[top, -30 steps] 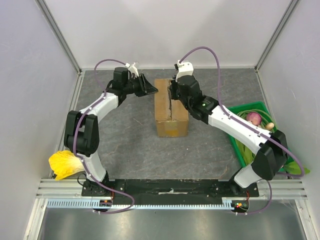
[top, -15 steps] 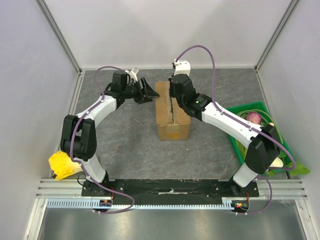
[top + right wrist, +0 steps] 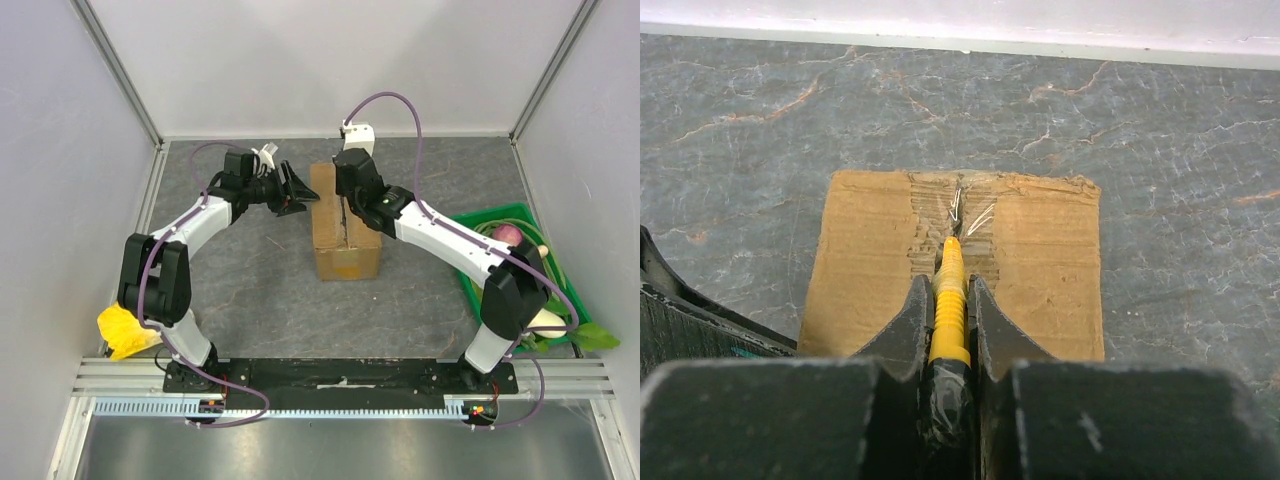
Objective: Unpack the express box
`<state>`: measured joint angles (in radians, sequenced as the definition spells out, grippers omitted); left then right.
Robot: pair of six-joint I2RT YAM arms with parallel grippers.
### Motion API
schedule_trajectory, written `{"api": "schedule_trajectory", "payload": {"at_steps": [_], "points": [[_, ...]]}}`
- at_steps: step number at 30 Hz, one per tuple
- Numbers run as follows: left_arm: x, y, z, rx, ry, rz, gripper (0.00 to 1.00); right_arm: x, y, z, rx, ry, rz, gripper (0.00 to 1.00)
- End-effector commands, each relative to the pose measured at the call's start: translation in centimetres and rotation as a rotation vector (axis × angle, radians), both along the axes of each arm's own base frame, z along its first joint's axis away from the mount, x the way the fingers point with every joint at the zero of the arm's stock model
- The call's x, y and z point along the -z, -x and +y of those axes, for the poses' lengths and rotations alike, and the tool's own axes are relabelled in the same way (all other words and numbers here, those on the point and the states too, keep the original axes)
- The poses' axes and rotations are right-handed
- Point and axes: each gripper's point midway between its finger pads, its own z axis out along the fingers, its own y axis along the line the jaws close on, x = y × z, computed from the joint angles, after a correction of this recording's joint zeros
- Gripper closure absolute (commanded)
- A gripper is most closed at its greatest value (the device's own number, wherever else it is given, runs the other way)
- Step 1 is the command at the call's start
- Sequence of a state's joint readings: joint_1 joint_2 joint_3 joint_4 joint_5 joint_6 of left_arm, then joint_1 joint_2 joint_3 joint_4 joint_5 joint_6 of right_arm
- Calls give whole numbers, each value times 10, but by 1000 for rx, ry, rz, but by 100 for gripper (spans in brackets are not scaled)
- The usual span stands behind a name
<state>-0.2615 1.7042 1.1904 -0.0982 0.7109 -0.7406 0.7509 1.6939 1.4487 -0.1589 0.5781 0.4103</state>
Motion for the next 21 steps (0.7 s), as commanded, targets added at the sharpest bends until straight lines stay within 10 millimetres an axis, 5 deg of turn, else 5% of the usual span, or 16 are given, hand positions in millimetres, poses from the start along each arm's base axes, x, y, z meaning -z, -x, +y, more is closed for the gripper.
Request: {"api": "schedule_trajectory", "payload": {"at_steps": [1,14,21], "points": [[-18,8,-4,14,44,-1,32,-16,-5,6,20,-43,-26,100],[-10,12,-6,-28,59,94,42,10,-4,7,37,-2,59,100],[-6,6,1,-129,36,149,50,-7,4,5,50,18,79,100]]}}
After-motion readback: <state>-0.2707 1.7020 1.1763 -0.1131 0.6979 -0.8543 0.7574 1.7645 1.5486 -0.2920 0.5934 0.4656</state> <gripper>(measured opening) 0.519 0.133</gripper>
